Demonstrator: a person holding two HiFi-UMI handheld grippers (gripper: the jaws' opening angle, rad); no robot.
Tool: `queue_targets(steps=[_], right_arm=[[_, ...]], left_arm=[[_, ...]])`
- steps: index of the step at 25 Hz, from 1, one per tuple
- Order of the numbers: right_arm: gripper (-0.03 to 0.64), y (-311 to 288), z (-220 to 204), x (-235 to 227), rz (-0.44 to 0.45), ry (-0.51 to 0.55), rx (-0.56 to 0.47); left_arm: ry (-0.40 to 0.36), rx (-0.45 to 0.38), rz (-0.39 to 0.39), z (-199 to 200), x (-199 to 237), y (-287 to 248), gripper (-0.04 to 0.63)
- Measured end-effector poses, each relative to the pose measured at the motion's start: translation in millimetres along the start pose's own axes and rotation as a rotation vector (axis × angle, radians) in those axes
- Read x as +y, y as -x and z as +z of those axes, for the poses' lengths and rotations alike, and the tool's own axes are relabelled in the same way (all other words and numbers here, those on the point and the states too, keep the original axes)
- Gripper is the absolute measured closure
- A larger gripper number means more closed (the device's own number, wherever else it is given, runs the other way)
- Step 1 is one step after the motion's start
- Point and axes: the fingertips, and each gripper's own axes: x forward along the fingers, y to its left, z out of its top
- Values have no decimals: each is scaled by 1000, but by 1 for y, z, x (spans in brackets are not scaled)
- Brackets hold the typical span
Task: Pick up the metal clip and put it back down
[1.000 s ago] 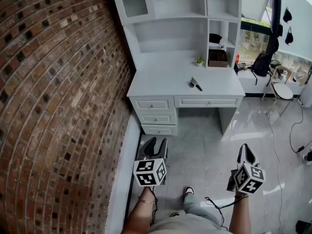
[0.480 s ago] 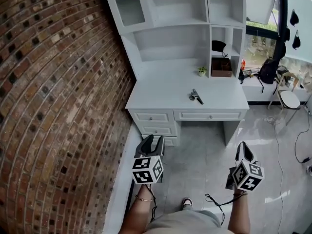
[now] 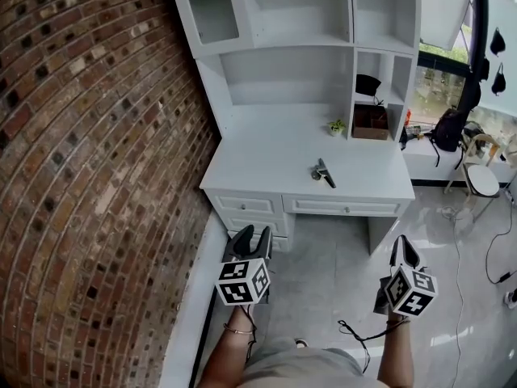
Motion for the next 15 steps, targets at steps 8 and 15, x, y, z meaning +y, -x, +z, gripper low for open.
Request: queue_targets(steps=[8,15], right_arm=[[615,-41,-11,-2,-9,-1,48],[615,-88,-12,-1,-38,5,55]], left_arm=[[0,41,-5,-5,13,-41,436],[-8,53,-23,-5,32,-97,436]])
